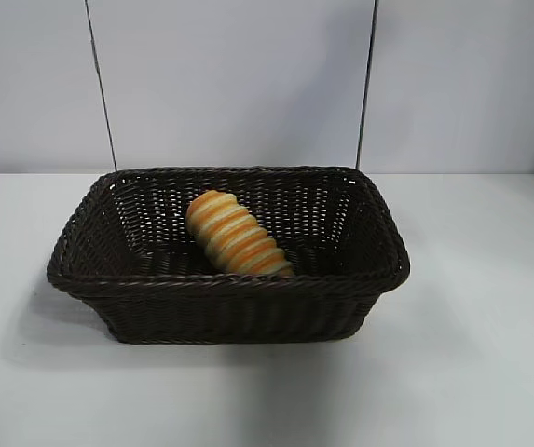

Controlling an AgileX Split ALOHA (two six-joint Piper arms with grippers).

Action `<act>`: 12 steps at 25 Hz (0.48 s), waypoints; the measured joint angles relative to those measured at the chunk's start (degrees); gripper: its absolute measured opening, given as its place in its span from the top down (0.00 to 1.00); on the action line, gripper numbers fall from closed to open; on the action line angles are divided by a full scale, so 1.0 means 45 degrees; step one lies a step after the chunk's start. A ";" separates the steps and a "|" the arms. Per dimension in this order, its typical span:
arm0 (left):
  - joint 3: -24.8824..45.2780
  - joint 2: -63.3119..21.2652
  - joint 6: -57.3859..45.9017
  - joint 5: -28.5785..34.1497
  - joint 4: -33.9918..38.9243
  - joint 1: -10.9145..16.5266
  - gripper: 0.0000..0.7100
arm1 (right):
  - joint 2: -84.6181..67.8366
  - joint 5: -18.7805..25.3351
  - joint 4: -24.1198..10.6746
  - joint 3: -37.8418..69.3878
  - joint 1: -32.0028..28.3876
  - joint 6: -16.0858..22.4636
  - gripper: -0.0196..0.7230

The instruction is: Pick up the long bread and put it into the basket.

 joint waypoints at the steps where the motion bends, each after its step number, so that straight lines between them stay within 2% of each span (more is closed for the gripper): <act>1: 0.0000 0.0000 0.0000 0.0000 0.0000 0.0000 0.02 | -0.0619 -0.0111 -0.0129 0.0543 0.0229 0.0203 0.04; 4: 0.0000 0.0000 0.0000 0.0000 0.0000 0.0000 0.02 | -0.2368 -0.0485 -0.0399 0.2044 0.0647 0.0807 0.04; 8: 0.0000 0.0000 0.0000 0.0000 0.0000 0.0000 0.02 | -0.4362 -0.1209 -0.0535 0.3693 0.1019 0.0936 0.04; 12: 0.0000 0.0000 0.0000 0.0000 0.0000 0.0000 0.02 | -0.5816 -0.1362 -0.0535 0.4831 0.1149 0.0987 0.04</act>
